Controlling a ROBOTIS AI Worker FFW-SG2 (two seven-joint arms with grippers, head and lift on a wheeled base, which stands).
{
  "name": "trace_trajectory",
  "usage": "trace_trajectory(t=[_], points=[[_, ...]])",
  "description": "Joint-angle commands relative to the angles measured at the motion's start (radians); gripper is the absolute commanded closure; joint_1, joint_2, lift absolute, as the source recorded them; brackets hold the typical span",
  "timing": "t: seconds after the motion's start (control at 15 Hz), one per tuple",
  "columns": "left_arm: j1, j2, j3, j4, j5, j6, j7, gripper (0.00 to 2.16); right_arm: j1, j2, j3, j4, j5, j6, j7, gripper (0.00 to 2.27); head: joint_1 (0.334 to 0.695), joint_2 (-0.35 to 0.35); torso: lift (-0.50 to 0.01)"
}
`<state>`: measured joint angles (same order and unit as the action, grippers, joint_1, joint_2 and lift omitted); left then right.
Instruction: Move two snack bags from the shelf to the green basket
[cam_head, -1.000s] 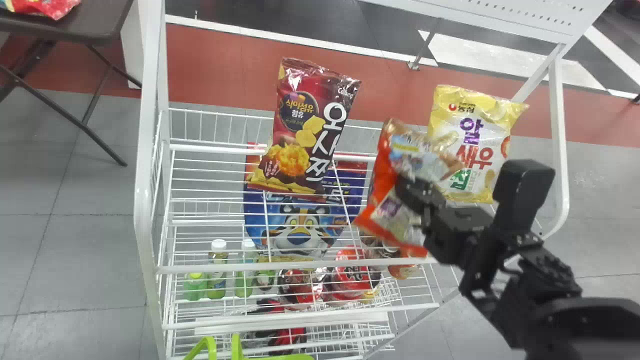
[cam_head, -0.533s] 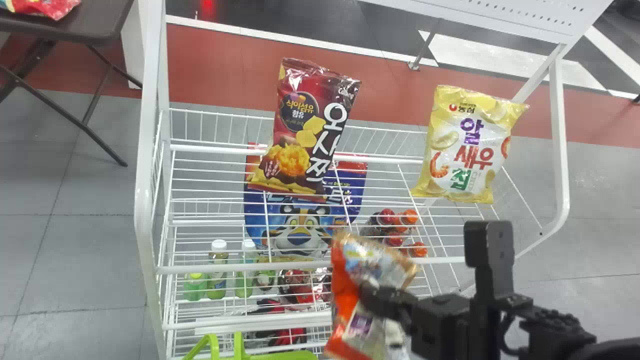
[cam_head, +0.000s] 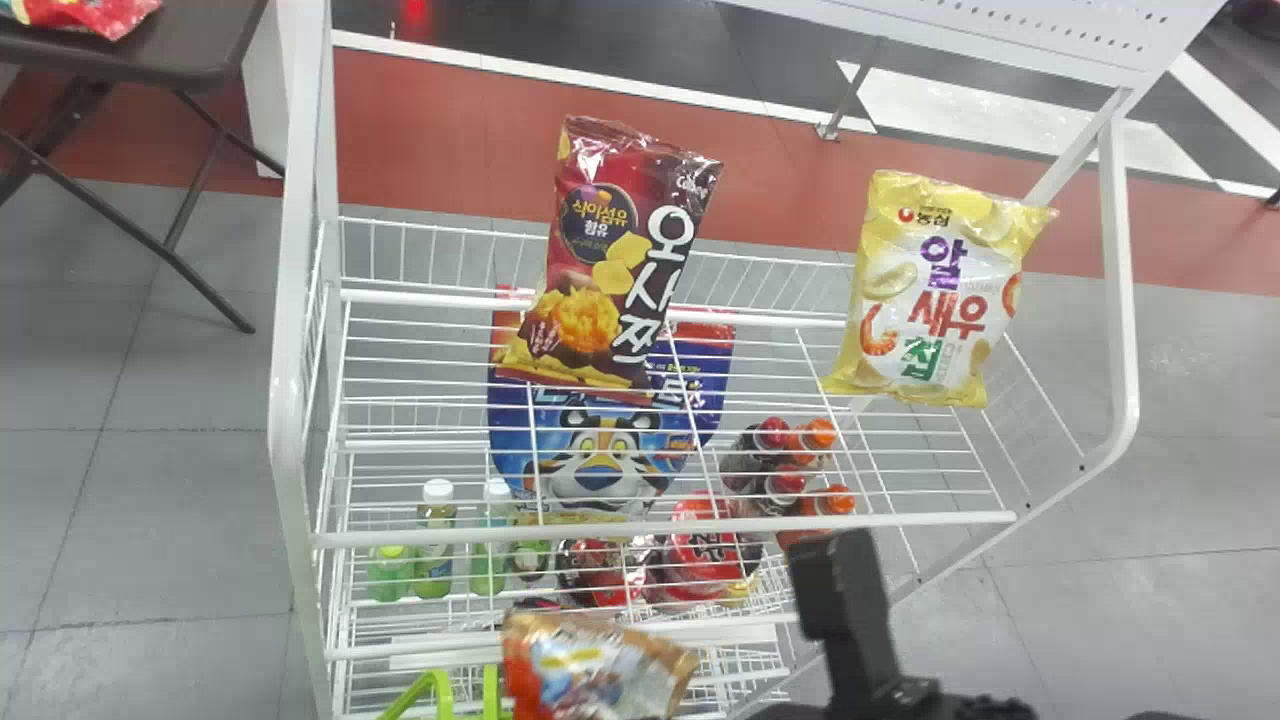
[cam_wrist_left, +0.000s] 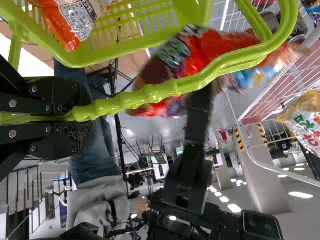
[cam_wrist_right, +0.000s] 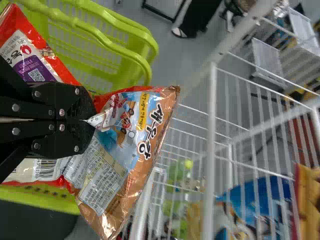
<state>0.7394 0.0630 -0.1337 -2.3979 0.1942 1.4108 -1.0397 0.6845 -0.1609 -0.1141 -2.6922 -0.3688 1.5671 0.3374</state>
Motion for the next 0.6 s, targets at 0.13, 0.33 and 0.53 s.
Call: trace_trajectory(t=[0.13, 0.33, 0.53], points=[[0.006, 0.001, -0.001, -0.010, -0.001, 0.000, 0.000, 2.05, -0.008, -0.032, 0.140, 0.161, 0.057, 0.005, -0.012, 2.25, 0.695, -0.350, -0.016], [0.012, 0.001, -0.003, -0.021, -0.004, 0.003, 0.001, 2.05, -0.023, -0.045, 0.197, 0.282, 0.067, -0.009, -0.012, 2.25, 0.695, -0.350, -0.016], [0.020, 0.003, -0.003, -0.032, -0.007, 0.003, 0.001, 2.05, -0.056, -0.045, 0.214, 0.391, 0.068, -0.141, -0.001, 2.25, 0.695, -0.350, -0.016]])
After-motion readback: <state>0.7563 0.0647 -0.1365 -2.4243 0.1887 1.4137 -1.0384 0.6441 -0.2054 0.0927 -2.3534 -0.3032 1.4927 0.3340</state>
